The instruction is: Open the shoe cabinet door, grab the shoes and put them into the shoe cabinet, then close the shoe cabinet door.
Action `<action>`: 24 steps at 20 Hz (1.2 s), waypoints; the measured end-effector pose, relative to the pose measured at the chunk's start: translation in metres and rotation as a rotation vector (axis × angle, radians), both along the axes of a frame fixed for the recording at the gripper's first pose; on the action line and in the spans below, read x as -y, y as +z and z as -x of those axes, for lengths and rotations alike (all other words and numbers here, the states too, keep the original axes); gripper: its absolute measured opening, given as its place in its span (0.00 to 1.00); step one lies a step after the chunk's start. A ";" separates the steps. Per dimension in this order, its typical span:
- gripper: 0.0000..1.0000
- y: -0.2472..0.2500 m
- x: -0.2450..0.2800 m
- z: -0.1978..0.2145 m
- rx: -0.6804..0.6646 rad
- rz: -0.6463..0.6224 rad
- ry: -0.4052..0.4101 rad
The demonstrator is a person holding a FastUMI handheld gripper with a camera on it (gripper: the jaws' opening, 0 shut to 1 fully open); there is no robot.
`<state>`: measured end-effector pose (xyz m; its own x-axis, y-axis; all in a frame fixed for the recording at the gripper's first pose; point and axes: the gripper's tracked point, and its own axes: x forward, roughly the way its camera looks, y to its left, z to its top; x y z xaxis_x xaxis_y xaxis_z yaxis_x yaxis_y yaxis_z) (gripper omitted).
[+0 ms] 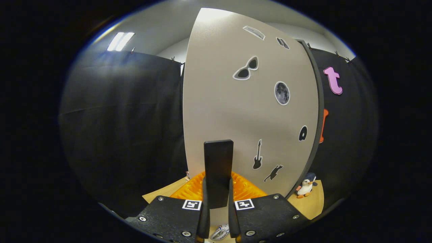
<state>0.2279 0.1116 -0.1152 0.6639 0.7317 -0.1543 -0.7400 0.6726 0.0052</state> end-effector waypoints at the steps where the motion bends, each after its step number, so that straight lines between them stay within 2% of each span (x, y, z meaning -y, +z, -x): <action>1: 0.22 0.000 0.006 0.002 0.000 0.001 0.014; 6: 0.21 0.001 0.048 0.000 0.017 0.013 0.012; 8: 0.21 0.001 0.067 -0.006 0.020 0.009 -0.049; 11: 0.19 0.003 0.107 -0.033 0.049 0.013 -0.265; 12: 0.17 0.003 0.117 -0.037 0.042 -0.001 -0.296; 14: 0.12 0.002 0.094 -0.020 -0.005 -0.050 -0.260; 17: 0.12 0.007 0.085 -0.005 0.063 0.004 -0.308; 21: 0.19 0.015 0.093 -0.005 0.087 -0.003 -0.401; 24: 0.31 0.024 0.112 0.000 0.113 0.004 -0.461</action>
